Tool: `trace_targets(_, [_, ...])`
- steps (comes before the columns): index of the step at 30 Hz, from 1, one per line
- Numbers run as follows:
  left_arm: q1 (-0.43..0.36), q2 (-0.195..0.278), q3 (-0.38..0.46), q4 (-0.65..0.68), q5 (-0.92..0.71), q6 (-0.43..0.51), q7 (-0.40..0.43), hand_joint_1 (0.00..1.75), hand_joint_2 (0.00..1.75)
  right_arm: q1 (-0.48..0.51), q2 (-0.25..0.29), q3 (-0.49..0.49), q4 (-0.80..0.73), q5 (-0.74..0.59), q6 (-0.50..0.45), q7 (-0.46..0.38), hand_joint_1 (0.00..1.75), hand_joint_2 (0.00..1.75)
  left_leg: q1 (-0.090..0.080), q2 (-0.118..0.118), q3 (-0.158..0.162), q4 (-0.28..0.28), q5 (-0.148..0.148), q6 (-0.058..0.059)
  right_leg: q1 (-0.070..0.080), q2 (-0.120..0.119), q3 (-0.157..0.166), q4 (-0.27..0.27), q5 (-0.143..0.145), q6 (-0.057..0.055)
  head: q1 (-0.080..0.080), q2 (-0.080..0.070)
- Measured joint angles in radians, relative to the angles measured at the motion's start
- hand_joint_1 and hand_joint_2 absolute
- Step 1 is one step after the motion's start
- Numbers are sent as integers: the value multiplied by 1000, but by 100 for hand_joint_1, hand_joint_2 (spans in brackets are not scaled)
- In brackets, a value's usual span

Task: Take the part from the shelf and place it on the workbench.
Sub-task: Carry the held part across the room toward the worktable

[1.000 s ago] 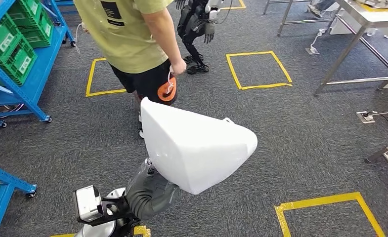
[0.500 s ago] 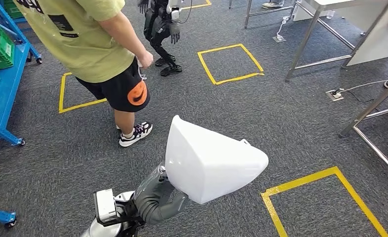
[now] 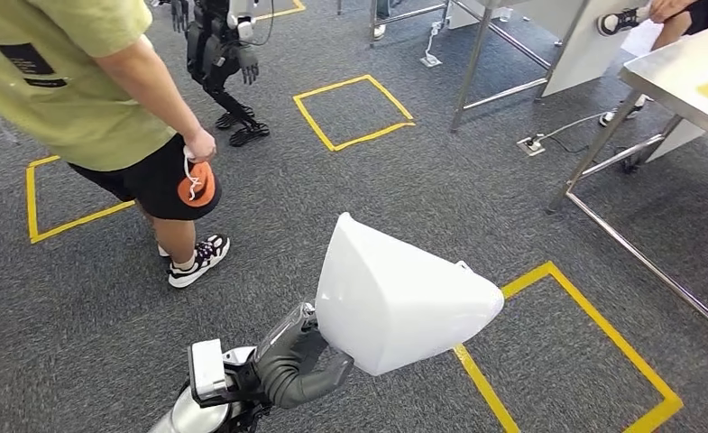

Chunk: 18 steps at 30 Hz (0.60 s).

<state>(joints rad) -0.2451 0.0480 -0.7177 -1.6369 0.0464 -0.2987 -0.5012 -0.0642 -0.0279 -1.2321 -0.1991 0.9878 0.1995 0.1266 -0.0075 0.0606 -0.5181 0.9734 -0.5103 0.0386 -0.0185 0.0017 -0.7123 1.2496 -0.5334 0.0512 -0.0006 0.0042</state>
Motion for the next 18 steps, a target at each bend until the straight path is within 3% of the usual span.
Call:
trace_targets(3, [-1,-1,0,1,-2,0,0,175,175,1,1,-4,0,-3,0,0,0,0,-6,30,1,6,-7,-11,1,-52,122,-206,65,-8,-1,0])
trace_targets(5, [-2,-2,-1,2,-7,-4,-2,175,175,0,1,-6,0,-8,-1,-1,0,0,-11,44,2,8,-11,-18,4,-58,136,-236,69,-20,-4,0])
trace_targets(7, [-6,-5,-3,6,-13,-12,-5,175,175,3,0,-9,0,-12,-4,-2,0,0,-8,49,2,11,-15,-27,4,-38,132,-238,73,-31,-5,0])
trace_targets(9, [-12,-9,-6,10,-16,-18,-8,175,175,3,-2,-13,0,-13,-7,-2,0,0,-2,6,-18,56,-48,-40,0,-20,130,-240,78,-42,-6,0])
trace_targets(11, [-16,-11,-8,17,-17,-20,-9,175,175,1,-5,-13,0,-12,-9,-4,0,0,2,-46,-78,182,-113,-46,-2,0,126,-240,82,-50,-8,0])
trace_targets(13, [-17,-11,-9,30,-17,-23,-10,175,175,0,-8,-13,0,-11,-9,-6,0,0,4,-58,-139,302,-153,-47,-1,24,120,-240,86,-53,-8,0])
trace_targets(14, [-17,-11,-10,35,-17,-25,-10,175,175,0,-9,-13,0,-10,-9,-6,0,0,5,-60,-145,312,-145,-46,-1,37,119,-240,87,-53,-8,0])
trace_targets(15, [-18,-12,-11,39,-17,-27,-10,175,175,1,-9,-14,0,-10,-8,-6,0,0,6,-62,-131,280,-118,-45,-1,51,119,-239,88,-52,-8,0])
trace_targets(16, [-19,-15,-11,41,-18,-29,-10,175,175,1,-9,-14,0,-9,-8,-6,0,0,8,-71,-98,214,-79,-43,-2,64,120,-239,90,-49,-8,0])
trace_targets(18, [-24,-21,-12,43,-19,-34,-10,175,175,0,-9,-14,0,-9,-5,-6,0,0,13,-112,-31,75,-26,-40,-2,89,118,-238,94,-41,-7,0])
